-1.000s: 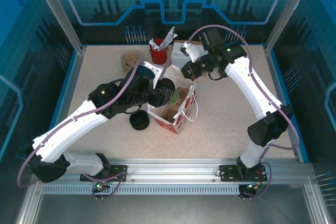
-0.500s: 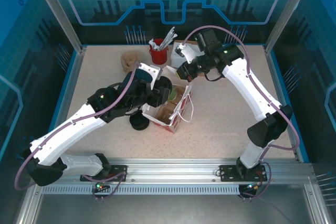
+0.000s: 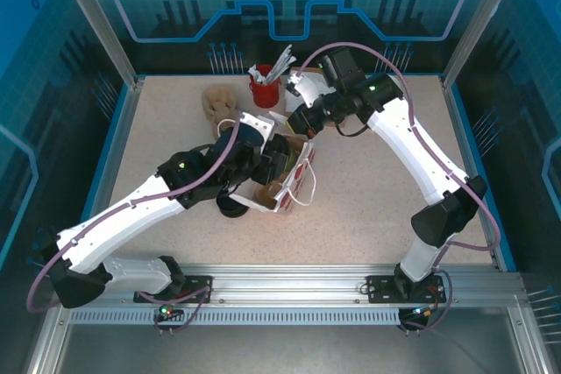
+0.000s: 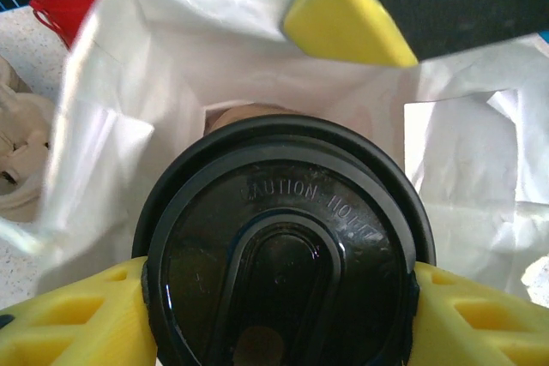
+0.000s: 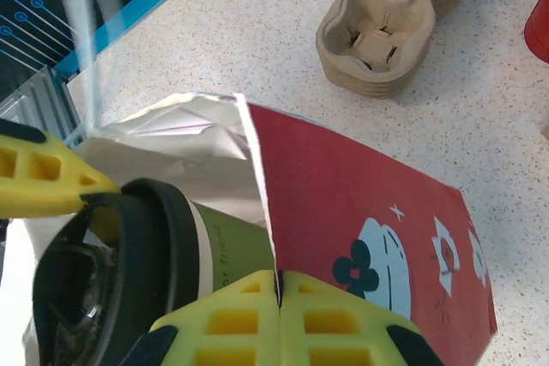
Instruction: Pack the takeout coffee
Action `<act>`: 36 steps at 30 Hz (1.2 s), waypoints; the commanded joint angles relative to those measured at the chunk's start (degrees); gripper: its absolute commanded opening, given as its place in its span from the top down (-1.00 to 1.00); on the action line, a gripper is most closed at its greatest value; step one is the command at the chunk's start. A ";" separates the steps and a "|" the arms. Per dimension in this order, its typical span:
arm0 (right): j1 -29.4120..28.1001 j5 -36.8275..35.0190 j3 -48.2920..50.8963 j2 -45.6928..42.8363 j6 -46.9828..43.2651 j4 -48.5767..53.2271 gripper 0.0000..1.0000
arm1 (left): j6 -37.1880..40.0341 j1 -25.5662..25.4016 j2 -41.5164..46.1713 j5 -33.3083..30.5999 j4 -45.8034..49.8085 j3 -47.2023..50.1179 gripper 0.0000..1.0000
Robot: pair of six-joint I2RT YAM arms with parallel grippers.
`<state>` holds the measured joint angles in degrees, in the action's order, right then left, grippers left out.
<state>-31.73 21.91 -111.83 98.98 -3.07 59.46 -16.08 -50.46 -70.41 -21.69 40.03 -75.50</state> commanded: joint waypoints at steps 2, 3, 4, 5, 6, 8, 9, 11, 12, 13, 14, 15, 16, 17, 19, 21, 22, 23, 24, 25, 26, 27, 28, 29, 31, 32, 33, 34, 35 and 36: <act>-0.86 1.69 -2.10 0.94 -0.61 -0.44 1.00 | -0.58 -0.47 -0.08 -1.06 -3.41 2.17 -0.20; -0.90 2.05 -2.08 0.89 -0.62 -0.49 1.00 | -0.99 -0.43 -0.20 -1.43 -3.84 2.66 -0.20; -1.02 2.30 -2.07 0.95 -0.71 -0.49 1.00 | -1.34 -0.43 -0.25 -1.58 -4.42 3.24 -0.20; -1.08 2.28 -2.08 1.02 -0.74 -0.49 1.00 | -1.51 -0.52 -0.40 -1.67 -5.09 3.73 -0.20; -1.19 2.47 -2.08 0.91 -0.75 -0.48 1.00 | -1.83 -0.68 -0.72 -1.99 -5.76 4.17 -0.20; -1.15 3.18 -2.08 1.02 -0.82 -0.27 1.00 | -2.52 -1.14 -1.65 -2.60 -6.58 4.50 -0.20; -1.19 3.65 -2.08 0.97 -0.96 -0.14 1.00 | -2.77 -1.61 -2.25 -3.35 -6.85 4.49 -0.20; -1.23 4.58 -2.12 1.12 -1.36 0.20 1.00 | -2.92 -2.77 -3.40 -5.33 -7.06 4.41 -0.20; -1.23 5.22 -2.08 1.13 -1.50 0.37 1.00 | -3.00 -3.18 -3.79 -5.76 -7.45 4.51 -0.20; -1.21 5.60 -2.08 1.14 -1.70 0.46 1.00 | -2.92 -3.48 -4.14 -6.13 -7.93 4.67 -0.20; -1.18 6.00 -2.08 1.13 -1.84 0.52 1.00 | -2.92 -3.73 -4.49 -6.44 -8.38 4.82 -0.20; -1.22 6.29 -2.08 1.13 -1.86 0.56 1.00 | -2.91 -3.94 -4.88 -7.04 -8.72 4.89 -0.20; -1.21 6.54 -2.08 1.13 -1.90 0.63 1.00 | -2.96 -4.04 -5.14 -7.41 -8.87 5.05 -0.20; -1.19 6.79 -2.08 1.13 -1.92 0.79 1.00 | -2.96 -4.06 -5.31 -7.89 -9.12 5.17 -0.20; -1.26 7.60 -1.91 1.00 -2.09 0.98 1.00 | -2.77 -4.21 -5.66 -8.53 -10.00 5.75 -0.19; -1.18 8.13 -1.64 0.73 -2.16 1.17 1.00 | -2.42 -4.23 -6.00 -9.42 -10.58 6.23 -0.19; -1.23 8.22 -1.61 0.69 -2.25 1.44 1.00 | -2.42 -4.28 -6.20 -9.87 -10.51 6.29 -0.20; -1.23 8.49 -1.55 0.54 -2.38 1.62 1.00 | -2.39 -4.30 -6.31 -10.39 -10.50 6.48 -0.19; -1.27 8.79 -1.40 0.36 -2.45 1.71 1.00 | -2.30 -4.33 -6.40 -10.76 -10.81 6.74 -0.20; -1.23 9.01 -1.14 0.12 -2.50 1.69 1.00 | -2.19 -4.30 -6.46 -10.83 -11.21 7.09 -0.20; -1.29 9.20 -0.86 -0.12 -2.54 1.64 1.00 | -2.02 -4.30 -6.51 -10.81 -11.65 7.50 -0.20; -1.22 9.42 -0.61 -0.23 -2.56 1.62 1.00 | -2.01 -4.30 -6.79 -10.93 -11.87 7.72 -0.20; -1.25 9.58 -0.38 -0.36 -2.55 1.65 1.00 | -1.99 -4.30 -7.05 -11.17 -11.84 7.81 -0.20; -1.20 9.85 -0.15 -0.49 -2.47 1.62 1.00 | -1.90 -4.34 -7.35 -11.43 -11.81 7.88 -0.20; -1.22 10.46 0.16 -0.50 -2.40 1.79 1.00 | -1.79 -4.30 -7.95 -11.87 -12.05 8.18 -0.20; -1.23 10.75 0.30 -0.58 -2.32 1.82 1.00 | -1.69 -4.32 -8.14 -11.96 -12.22 8.35 -0.20; -1.22 11.13 0.30 -0.61 -2.35 1.88 1.00 | -1.60 -4.30 -8.34 -12.10 -12.42 8.64 -0.20; -1.22 11.57 0.21 -0.64 -2.29 1.97 1.00 | -1.59 -4.34 -8.50 -12.45 -12.48 8.70 -0.20; -1.21 11.77 0.10 -0.75 -2.38 2.10 1.00 | -1.58 -4.30 -8.60 -12.81 -12.67 8.94 -0.20; -1.28 11.92 0.12 -0.72 -2.46 2.19 1.00 | -1.28 -4.30 -8.69 -12.93 -13.14 9.32 -0.20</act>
<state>-31.88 29.08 -111.72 99.66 -5.02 60.40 -17.96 -54.68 -77.87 -32.56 28.45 -67.46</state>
